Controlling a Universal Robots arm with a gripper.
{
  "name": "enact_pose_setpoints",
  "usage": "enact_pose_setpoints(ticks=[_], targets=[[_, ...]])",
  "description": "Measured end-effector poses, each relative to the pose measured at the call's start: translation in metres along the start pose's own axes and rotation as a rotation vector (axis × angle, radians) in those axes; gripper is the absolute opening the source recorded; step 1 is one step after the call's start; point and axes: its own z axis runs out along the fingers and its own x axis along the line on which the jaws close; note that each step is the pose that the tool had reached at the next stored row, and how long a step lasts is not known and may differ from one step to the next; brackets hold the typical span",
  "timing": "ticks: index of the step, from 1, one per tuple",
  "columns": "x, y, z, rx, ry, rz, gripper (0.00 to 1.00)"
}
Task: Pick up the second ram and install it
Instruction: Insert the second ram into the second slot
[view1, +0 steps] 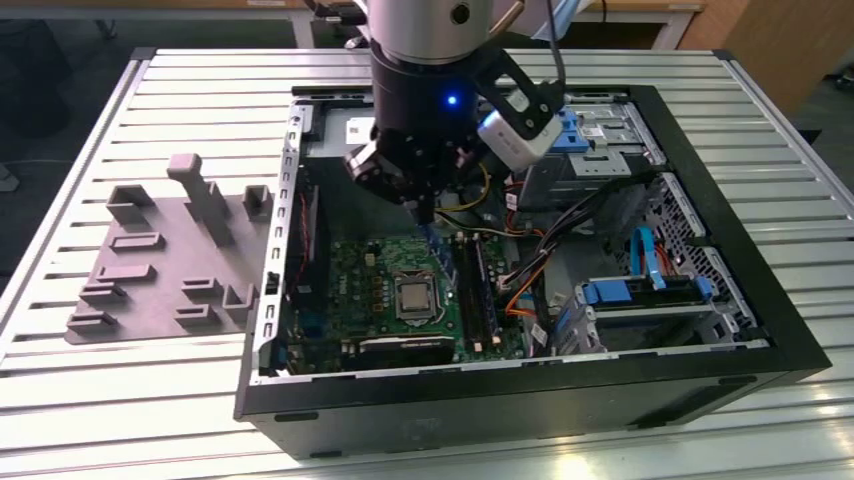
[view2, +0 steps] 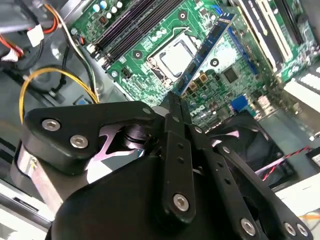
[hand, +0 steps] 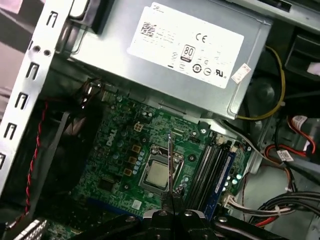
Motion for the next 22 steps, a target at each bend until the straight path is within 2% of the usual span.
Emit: enact_pose_setpoints(ticks=[16, 18, 22], targets=[[0.0000, 0.0001, 0.0048, 0.0016, 0.0048, 0.291, 0.11], [-0.0001, 0.0000, 0.0052, 0.0019, 0.0052, 0.310, 0.11], [-0.0001, 0.0000, 0.0053, 0.0017, 0.0051, 0.311, 0.11]])
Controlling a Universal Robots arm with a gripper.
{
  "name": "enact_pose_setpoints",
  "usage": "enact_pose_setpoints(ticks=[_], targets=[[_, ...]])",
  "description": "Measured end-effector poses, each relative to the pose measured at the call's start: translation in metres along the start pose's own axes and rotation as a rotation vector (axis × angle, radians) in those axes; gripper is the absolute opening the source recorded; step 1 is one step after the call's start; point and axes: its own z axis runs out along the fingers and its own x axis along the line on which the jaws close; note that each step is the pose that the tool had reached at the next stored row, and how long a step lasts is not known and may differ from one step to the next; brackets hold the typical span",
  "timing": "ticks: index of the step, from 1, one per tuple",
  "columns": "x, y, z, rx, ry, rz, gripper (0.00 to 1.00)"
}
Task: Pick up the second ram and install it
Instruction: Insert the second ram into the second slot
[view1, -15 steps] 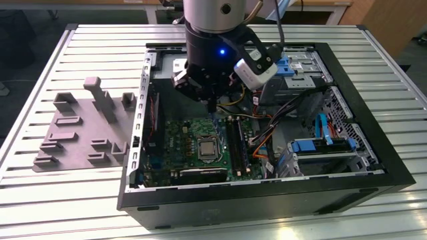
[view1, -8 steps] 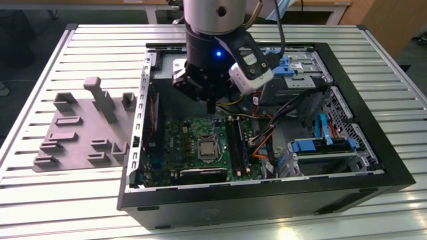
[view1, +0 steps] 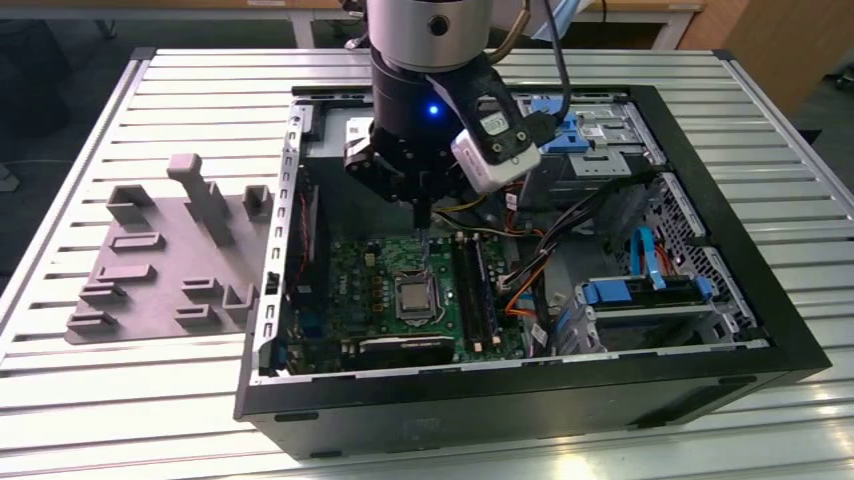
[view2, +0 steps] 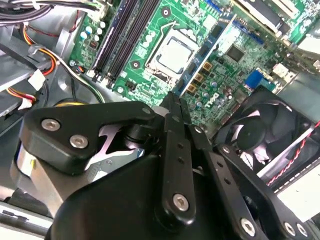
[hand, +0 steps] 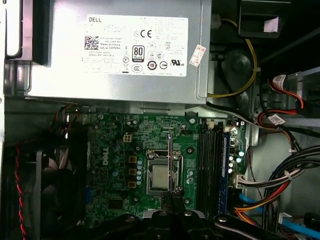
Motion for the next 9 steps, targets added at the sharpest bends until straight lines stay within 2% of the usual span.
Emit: enact_pose_setpoints(ticks=[9], targets=[[-0.0048, -0.0001, 0.0011, 0.0000, 0.0001, 0.008, 0.11]])
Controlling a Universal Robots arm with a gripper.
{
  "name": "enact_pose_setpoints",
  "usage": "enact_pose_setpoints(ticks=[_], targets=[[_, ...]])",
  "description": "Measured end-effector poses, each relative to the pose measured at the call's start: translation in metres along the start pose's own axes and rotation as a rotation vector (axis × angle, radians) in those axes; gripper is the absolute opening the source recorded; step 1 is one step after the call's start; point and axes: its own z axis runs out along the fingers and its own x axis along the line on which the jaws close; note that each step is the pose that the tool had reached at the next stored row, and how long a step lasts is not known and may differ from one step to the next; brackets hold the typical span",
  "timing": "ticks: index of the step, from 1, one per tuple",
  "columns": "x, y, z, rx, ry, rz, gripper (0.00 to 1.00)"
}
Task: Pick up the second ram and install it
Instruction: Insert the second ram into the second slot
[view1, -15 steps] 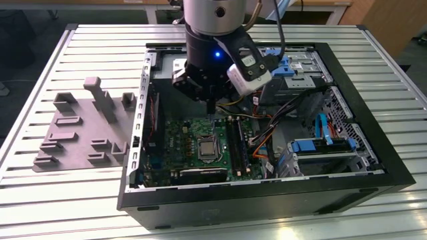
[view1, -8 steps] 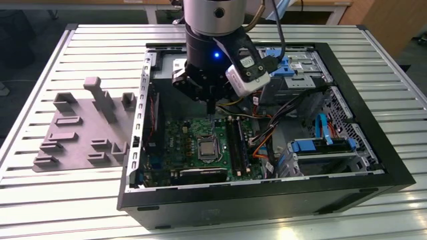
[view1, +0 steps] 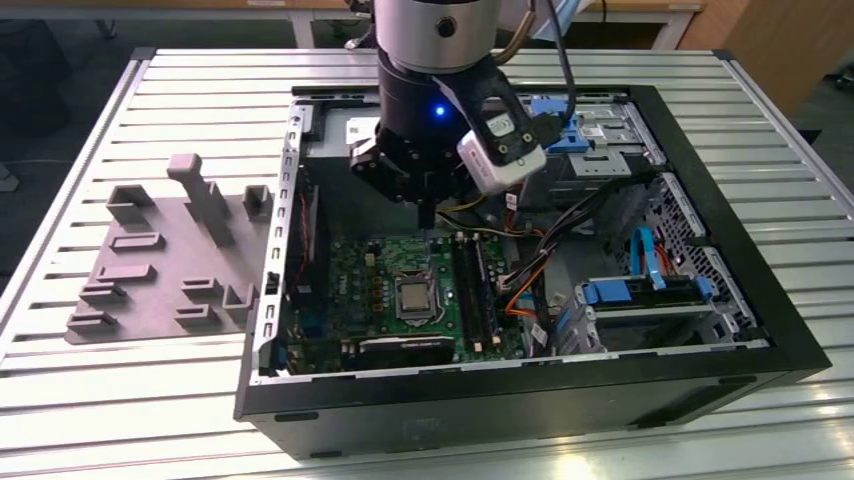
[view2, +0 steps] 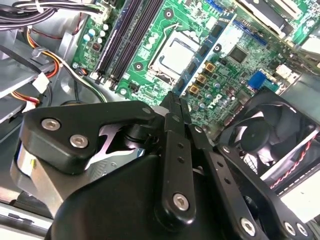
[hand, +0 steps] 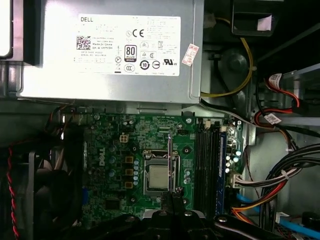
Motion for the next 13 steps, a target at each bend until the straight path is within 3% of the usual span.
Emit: enact_pose_setpoints(ticks=[13], targets=[[-0.0115, -0.0001, 0.0022, 0.0001, 0.0003, 0.019, 0.11]])
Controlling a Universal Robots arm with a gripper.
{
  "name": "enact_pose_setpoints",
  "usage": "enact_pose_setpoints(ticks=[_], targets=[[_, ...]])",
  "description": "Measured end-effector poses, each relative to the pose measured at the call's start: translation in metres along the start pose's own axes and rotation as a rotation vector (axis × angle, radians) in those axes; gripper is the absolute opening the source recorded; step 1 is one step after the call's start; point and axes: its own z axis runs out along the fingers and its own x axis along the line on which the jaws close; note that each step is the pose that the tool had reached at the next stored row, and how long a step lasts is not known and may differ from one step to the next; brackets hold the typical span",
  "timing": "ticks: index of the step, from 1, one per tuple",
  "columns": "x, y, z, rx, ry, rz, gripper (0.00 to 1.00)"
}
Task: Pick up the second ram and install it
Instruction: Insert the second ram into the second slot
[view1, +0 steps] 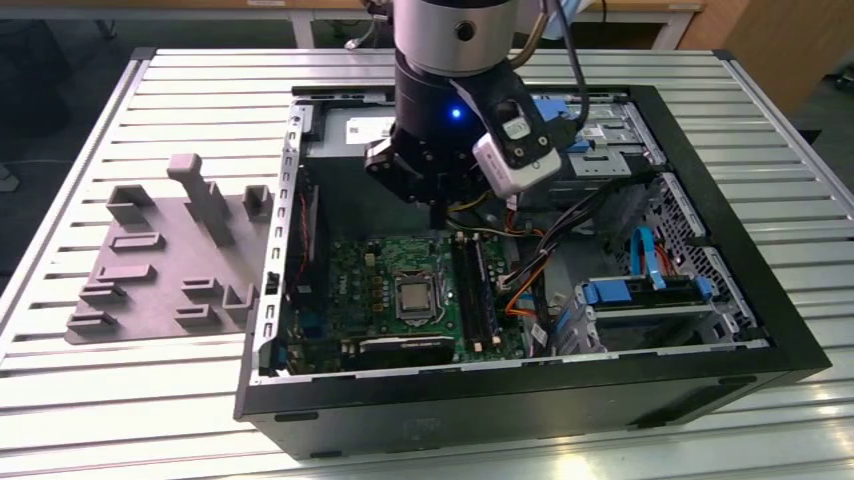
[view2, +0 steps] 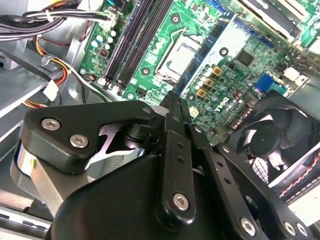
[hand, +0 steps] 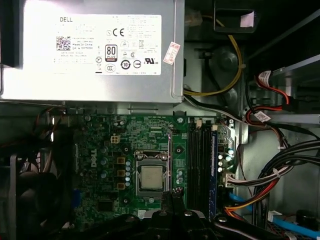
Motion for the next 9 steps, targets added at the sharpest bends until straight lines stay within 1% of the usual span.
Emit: enact_pose_setpoints(ticks=[9], targets=[[-0.0108, 0.0001, 0.0022, 0.0001, 0.0001, 0.008, 0.11]])
